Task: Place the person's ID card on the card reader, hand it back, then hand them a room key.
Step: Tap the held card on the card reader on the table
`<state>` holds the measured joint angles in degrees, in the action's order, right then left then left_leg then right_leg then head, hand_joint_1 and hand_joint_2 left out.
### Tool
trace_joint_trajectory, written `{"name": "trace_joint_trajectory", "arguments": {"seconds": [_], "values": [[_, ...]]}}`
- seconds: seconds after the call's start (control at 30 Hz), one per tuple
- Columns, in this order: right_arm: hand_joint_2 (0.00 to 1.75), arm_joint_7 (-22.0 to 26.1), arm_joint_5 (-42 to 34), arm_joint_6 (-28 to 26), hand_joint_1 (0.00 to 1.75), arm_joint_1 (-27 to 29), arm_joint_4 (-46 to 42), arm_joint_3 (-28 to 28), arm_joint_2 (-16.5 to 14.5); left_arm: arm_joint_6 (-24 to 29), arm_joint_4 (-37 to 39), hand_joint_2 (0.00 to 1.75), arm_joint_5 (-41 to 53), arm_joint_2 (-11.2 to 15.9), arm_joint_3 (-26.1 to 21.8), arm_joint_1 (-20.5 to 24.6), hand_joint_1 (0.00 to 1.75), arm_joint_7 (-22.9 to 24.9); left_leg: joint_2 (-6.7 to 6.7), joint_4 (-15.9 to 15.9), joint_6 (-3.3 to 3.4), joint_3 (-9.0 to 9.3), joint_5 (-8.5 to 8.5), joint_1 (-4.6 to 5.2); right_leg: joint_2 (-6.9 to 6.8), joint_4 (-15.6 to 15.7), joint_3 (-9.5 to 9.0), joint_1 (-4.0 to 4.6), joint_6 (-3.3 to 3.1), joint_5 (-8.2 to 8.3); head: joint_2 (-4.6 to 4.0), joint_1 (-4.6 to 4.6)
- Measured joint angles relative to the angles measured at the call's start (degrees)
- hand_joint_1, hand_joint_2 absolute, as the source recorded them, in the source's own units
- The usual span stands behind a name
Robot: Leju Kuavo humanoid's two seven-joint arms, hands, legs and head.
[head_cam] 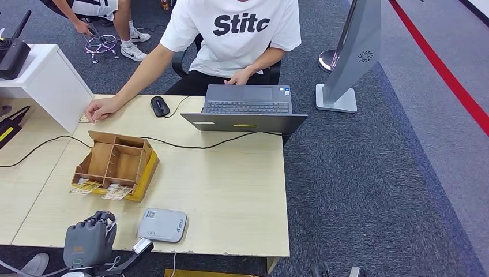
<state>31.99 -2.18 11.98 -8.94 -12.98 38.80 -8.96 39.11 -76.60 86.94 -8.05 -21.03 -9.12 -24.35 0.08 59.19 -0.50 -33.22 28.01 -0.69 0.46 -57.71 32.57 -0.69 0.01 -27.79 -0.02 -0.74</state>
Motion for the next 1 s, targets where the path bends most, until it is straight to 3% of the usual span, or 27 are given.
{"name": "trace_joint_trajectory", "arguments": {"seconds": [0.37,0.77,1.0], "values": [[1.75,-0.2,1.2,0.1,0.00,-0.1,0.0,0.0,0.0,0.4,4.8,1.75,1.4,-0.1,-1.2,1.2,1.75,-0.3,-0.02,0.0,0.00,-0.01,0.00,0.00,-0.06,0.0,0.00,-0.01,0.00,0.00,0.00,-0.01],[1.75,-0.2,2.0,0.3,0.00,-0.1,0.0,0.0,-0.1,0.5,0.7,1.75,-0.3,-1.2,-1.2,0.3,1.75,-1.5,-0.05,0.0,0.00,-0.01,0.00,-0.01,-0.11,0.0,0.00,0.00,0.00,0.00,0.00,-0.01],[1.75,-0.5,2.9,0.7,0.00,-0.3,0.0,0.2,-0.1,0.4,-7.5,1.75,-3.6,-2.9,-1.2,-0.7,1.75,-4.2,-0.06,0.0,0.00,-0.01,0.00,0.01,-0.12,0.0,0.00,0.00,0.00,0.00,0.00,0.00]]}}
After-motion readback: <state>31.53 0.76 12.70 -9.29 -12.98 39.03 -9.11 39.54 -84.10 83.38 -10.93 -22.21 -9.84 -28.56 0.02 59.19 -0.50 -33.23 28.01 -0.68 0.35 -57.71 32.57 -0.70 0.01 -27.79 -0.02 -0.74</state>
